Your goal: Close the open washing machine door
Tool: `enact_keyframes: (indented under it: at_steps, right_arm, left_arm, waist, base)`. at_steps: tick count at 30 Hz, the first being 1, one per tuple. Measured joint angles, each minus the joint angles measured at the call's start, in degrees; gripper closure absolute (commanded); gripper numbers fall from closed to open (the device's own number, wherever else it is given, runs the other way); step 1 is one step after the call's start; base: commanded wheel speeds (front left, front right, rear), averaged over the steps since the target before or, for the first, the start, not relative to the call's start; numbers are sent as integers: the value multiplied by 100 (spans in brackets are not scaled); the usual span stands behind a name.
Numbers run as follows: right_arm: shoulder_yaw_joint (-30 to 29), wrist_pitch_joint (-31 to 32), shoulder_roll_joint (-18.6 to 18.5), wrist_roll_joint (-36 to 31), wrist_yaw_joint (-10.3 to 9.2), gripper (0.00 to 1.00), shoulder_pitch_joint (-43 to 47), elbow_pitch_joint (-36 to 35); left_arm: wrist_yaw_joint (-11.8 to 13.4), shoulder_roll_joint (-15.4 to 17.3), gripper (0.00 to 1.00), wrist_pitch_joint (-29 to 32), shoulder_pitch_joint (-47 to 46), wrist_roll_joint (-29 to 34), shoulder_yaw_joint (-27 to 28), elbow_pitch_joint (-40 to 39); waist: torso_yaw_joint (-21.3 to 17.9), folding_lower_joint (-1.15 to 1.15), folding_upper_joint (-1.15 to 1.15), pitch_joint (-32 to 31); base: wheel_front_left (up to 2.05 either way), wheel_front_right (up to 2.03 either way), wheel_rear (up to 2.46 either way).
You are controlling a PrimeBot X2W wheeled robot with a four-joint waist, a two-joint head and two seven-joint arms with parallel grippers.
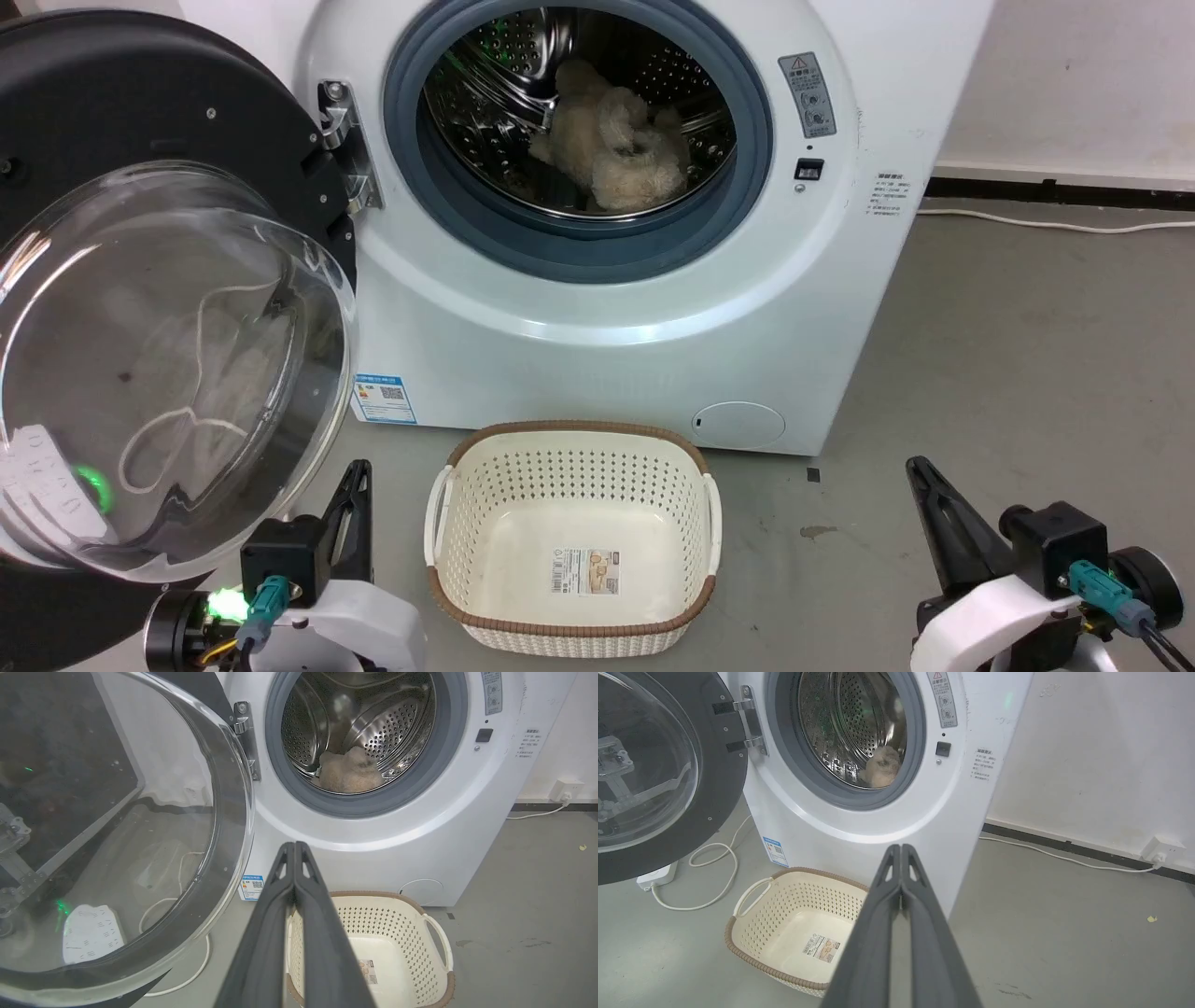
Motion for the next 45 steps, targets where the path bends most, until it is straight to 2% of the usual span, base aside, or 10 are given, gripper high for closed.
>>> enact_keyframes:
  at_steps: [2, 3, 23, 37, 45]
  right_arm:
    - [1, 0, 0, 0, 0, 100, 0, 0]
    - [2, 0, -1, 3, 0, 0, -1, 3]
    - [-90, -163, -1, 22, 0, 0, 1, 30]
    - [-36, -321, -1, 71, 0, 0, 48, 62]
    - [156, -417, -2, 73, 0, 0, 36, 167]
  left_arm:
    - [0, 0, 100, 0, 0, 0, -1, 0]
    - [-1, 0, 0, 0, 0, -1, -4, 2]
    - [9, 10, 0, -160, 0, -1, -99, 4]
    - [58, 98, 0, -316, 32, -1, -182, -1]
    - [200, 130, 0, -412, 122, -1, -186, -130]
  waist:
    - [0, 0, 0, 0]
    - [0, 0, 0, 0]
    - [124, 0, 0, -26]
    - [601, 0, 0, -125]
    - [862, 0, 0, -69]
  base:
    - [0, 0, 0]
    - [0, 0, 0]
    - [0, 0, 0]
    - [0, 0, 0]
    - [0, 0, 0]
